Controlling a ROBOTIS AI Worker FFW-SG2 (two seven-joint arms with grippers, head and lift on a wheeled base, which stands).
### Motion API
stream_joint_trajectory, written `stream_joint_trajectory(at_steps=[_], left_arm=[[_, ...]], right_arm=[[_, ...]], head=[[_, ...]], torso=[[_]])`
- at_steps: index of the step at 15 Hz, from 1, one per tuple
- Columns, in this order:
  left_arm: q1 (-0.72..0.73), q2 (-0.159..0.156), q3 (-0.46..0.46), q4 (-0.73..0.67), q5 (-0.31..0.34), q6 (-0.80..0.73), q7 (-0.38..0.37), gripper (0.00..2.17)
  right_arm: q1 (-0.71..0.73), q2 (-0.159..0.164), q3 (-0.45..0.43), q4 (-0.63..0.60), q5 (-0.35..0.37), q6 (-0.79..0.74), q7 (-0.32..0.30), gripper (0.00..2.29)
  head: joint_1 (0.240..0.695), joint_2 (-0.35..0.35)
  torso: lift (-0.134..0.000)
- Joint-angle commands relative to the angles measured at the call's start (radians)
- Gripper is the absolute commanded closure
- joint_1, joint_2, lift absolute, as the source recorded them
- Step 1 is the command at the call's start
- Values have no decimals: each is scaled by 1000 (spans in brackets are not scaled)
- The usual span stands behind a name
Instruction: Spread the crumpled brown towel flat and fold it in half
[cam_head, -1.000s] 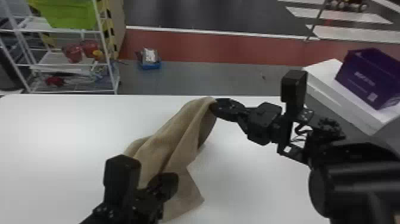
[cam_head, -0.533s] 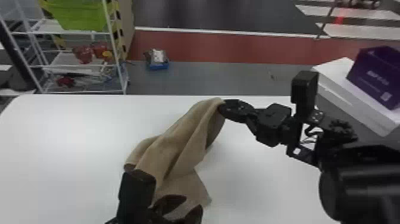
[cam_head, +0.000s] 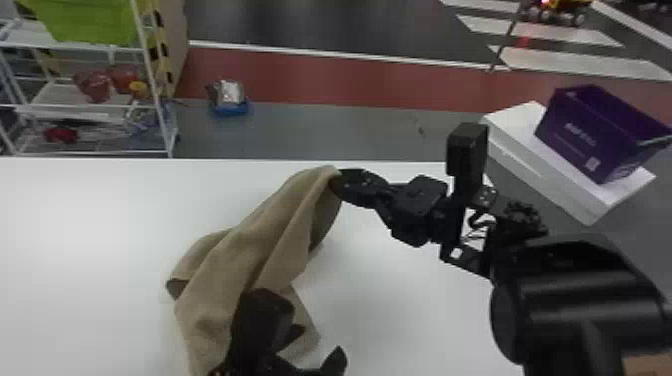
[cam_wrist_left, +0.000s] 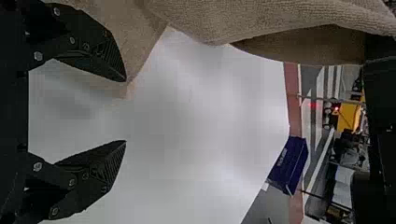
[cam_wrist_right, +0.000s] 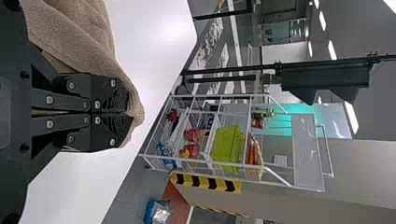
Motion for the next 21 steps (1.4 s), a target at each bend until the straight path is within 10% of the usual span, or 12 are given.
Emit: stream_joint_trajectory(at_steps=[1, 21], left_arm=[[-34, -4, -12, 37, -1, -45, 17, 488], [-80, -8, -15, 150, -33, -36, 8, 583]], right_arm=[[1, 0, -2, 0, -9, 0, 0, 1399], [-8, 2, -9, 6, -25, 0, -2, 1399]], head=[[695, -194], [695, -189]], torso=[[-123], [-123]])
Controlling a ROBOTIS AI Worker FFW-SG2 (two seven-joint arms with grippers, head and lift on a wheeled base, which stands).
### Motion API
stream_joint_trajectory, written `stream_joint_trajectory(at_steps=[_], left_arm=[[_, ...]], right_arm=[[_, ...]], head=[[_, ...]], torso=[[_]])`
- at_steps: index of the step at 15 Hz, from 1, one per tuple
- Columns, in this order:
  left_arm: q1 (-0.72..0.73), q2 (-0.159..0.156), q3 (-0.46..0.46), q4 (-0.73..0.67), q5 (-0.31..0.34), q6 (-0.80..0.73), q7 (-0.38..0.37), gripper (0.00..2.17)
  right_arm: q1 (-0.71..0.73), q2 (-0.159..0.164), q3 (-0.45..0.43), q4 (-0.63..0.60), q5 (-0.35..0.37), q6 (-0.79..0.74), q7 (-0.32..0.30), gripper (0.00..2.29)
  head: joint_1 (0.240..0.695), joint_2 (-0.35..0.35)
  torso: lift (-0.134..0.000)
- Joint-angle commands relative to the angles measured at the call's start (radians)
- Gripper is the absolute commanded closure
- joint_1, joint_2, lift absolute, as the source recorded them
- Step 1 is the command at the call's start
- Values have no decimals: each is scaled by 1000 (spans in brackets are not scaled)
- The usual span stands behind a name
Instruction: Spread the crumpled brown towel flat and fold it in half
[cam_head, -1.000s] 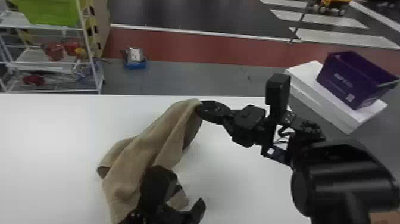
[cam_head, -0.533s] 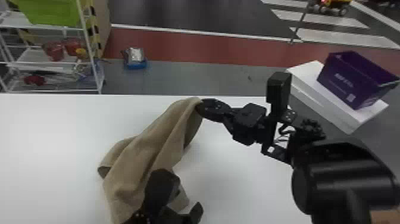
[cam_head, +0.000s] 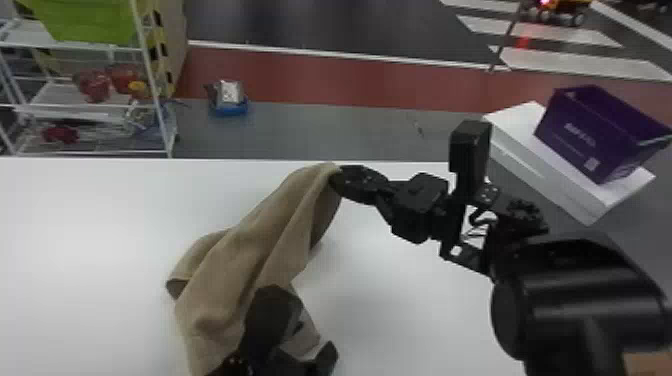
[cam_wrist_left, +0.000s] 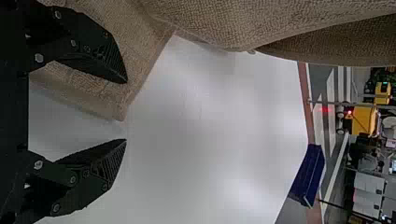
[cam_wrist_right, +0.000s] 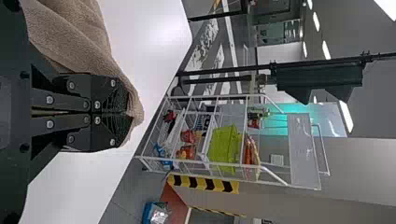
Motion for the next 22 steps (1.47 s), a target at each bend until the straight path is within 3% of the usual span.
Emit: stream_joint_trajectory(at_steps=[1, 3, 5, 8, 11, 14, 18, 22], left_arm=[[-6, 0, 1, 1, -1, 19, -3, 842], [-12, 0, 6, 1, -4, 38, -8, 934], [-9, 0, 3, -5, -7, 71, 22, 1231], [12, 8, 26, -62, 0, 68, 38, 1258], [85, 12, 152, -238, 28, 71, -11, 1258], [106, 12, 314, -369, 114, 133, -58, 1258], [80, 2, 457, -425, 172, 163, -66, 1258], [-14, 0, 610, -488, 229, 341, -86, 1258]], right_arm=[[1, 0, 0, -1, 0, 0, 0, 1399], [1, 0, 0, -1, 0, 0, 0, 1403], [1, 0, -1, -1, 0, 0, 0, 1399], [3, -2, -6, -1, 0, 0, 2, 1403], [-6, -9, -34, 1, 0, 0, 3, 1403], [3, -18, -52, 1, 3, 0, 8, 1399], [20, -20, -50, 2, 15, -3, 12, 1399], [23, -29, -41, 5, 34, -6, 15, 1399]], head=[[695, -188], [695, -186], [695, -183], [695, -169], [695, -161], [695, -125], [695, -65], [695, 3]], torso=[[-123], [-123], [-123], [-123], [-123], [-123], [-123], [-123]])
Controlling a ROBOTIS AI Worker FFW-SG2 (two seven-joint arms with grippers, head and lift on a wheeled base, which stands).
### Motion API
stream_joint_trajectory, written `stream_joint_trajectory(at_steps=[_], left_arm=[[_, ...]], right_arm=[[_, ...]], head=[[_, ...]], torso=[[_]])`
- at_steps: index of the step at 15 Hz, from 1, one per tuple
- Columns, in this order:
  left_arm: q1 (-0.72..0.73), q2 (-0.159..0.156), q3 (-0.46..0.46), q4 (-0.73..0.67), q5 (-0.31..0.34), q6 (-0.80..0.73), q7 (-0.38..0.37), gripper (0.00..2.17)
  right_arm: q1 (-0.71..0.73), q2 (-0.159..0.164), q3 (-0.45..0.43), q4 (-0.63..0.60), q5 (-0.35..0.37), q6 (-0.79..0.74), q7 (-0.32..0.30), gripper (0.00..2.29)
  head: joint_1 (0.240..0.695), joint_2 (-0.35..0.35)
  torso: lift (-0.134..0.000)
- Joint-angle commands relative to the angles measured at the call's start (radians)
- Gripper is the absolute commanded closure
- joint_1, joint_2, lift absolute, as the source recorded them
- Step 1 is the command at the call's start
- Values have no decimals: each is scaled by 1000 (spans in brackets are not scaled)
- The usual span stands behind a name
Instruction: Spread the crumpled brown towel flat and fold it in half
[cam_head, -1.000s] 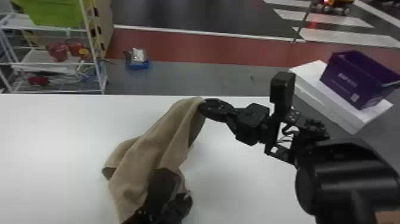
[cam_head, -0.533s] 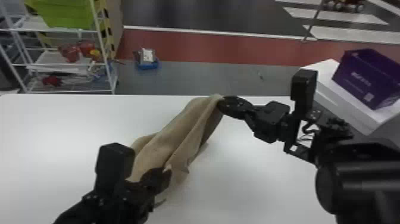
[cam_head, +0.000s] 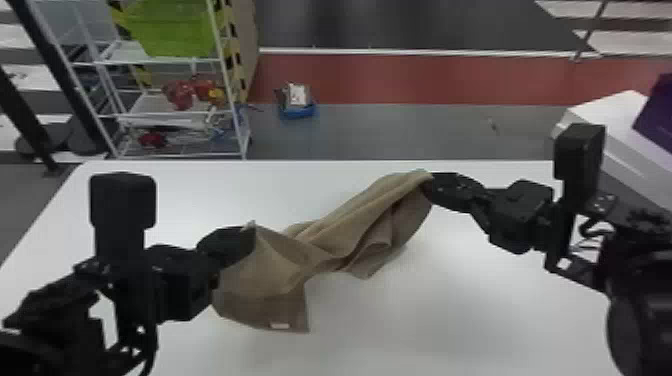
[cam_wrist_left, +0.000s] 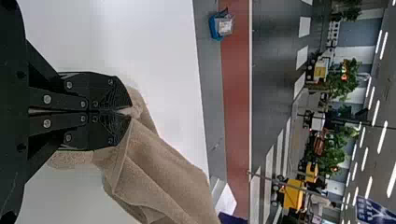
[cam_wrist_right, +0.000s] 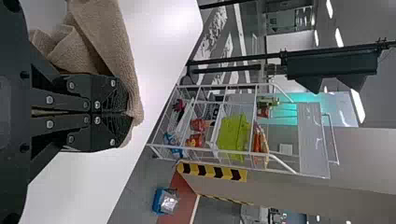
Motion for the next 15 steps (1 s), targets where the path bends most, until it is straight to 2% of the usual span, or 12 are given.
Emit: stream_joint_trajectory(at_steps=[1, 3, 6, 10, 12, 13, 15], left_arm=[[-41, -2, 94, -27, 47, 57, 0, 1258], [-75, -5, 137, -28, 66, 94, 4, 1258], [-114, -5, 146, -19, 53, 100, 15, 1258], [-181, -3, 169, -19, 50, 128, 18, 1254], [-227, -5, 152, -16, 52, 128, 24, 1258], [-244, -6, 142, -4, 52, 125, 34, 1258], [-284, -14, 100, 55, 44, 51, 54, 1258]], right_arm=[[-3, -3, 14, 17, 26, -6, 0, 1399], [-18, -3, 22, 68, 29, -61, -7, 1399], [-44, -3, 63, 131, 65, -104, -8, 1399], [-72, -7, 46, 117, 55, -92, -5, 1399], [-109, -13, 46, 80, 57, -58, -2, 1399], [-129, -20, 49, 68, 60, -40, -7, 1399], [-190, -43, 62, 69, 48, -25, -19, 1399]], head=[[695, 31], [695, 57], [695, 94], [695, 121], [695, 122], [690, 121], [646, 108]], torso=[[-123], [-123], [-123], [-123], [-123], [-123], [-123]])
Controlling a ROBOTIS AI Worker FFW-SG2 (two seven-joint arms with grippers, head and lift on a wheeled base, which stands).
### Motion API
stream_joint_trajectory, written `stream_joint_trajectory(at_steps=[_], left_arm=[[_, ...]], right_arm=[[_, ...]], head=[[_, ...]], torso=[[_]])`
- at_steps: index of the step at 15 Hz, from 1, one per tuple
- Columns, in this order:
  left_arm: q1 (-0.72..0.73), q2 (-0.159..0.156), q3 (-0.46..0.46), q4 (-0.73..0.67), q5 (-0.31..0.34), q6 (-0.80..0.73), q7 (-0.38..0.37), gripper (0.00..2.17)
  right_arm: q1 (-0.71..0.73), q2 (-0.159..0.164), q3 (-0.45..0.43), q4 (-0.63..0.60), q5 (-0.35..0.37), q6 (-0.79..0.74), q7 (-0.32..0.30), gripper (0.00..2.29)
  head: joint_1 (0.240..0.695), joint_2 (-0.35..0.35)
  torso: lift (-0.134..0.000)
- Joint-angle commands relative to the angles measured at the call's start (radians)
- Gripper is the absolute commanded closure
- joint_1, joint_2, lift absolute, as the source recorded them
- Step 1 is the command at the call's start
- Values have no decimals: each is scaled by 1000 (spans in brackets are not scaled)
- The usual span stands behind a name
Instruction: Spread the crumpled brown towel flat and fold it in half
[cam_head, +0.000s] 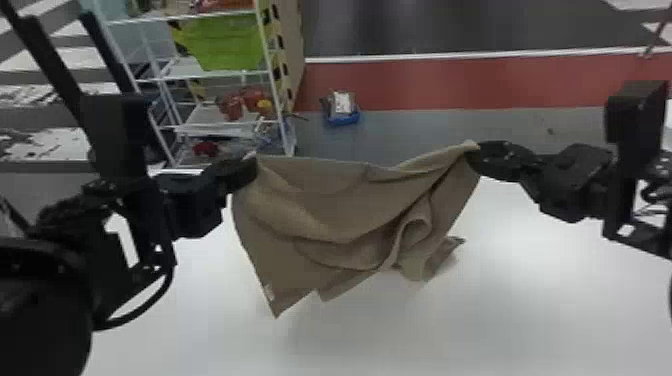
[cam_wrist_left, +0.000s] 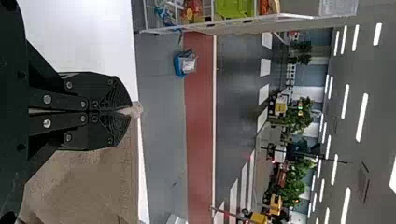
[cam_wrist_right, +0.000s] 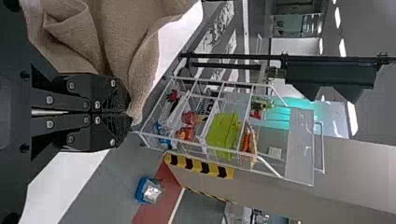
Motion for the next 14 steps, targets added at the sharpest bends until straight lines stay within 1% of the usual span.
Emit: stream_joint_trajectory(at_steps=[1, 3, 4, 5, 6, 7, 8, 10, 11, 12, 13, 14], left_arm=[[-54, -10, -42, 75, -4, -101, 9, 1258], [-102, -24, -67, 154, -6, -202, 26, 1258], [-140, -44, -85, 203, -6, -245, 29, 1258], [-177, -49, -88, 241, -9, -254, 29, 1254], [-226, -49, -113, 284, -21, -254, 25, 1258], [-265, -67, -125, 330, -38, -254, 25, 1258], [-300, -76, -140, 361, -47, -254, 22, 1258], [-343, -87, -143, 396, -49, -260, 15, 1258], [-349, -90, -145, 401, -49, -279, 14, 1258], [-351, -93, -145, 402, -49, -282, 6, 1254], [-346, -95, -143, 401, -49, -294, 0, 1258], [-334, -93, -136, 401, -49, -300, -5, 1258]], right_arm=[[-72, -19, 5, 11, -11, 17, -29, 1399], [-125, -19, 3, 81, -32, 14, -69, 1399], [-167, -19, -4, 135, -40, 11, -86, 1399], [-210, -23, -7, 186, -46, 11, -89, 1399], [-253, -25, -13, 232, -48, 11, -94, 1399], [-293, -31, -18, 276, -46, 5, -97, 1399], [-329, -36, -23, 312, -46, 2, -110, 1399], [-429, -36, -35, 401, -49, -4, -120, 1399], [-464, -37, -43, 419, -55, -4, -136, 1399], [-490, -39, -52, 427, -63, -4, -146, 1399], [-494, -40, -69, 421, -78, -1, -147, 1399], [-478, -46, -86, 390, -109, 17, -141, 1399]], head=[[628, 101], [591, 83], [572, 71], [558, 63], [541, 53], [510, 30], [497, 19], [467, -7], [455, -17], [421, -35], [406, -41], [390, -48]], torso=[[-123], [-123], [-123], [-123], [-123], [-123], [-123], [-123], [-123], [-123], [-123], [-123]])
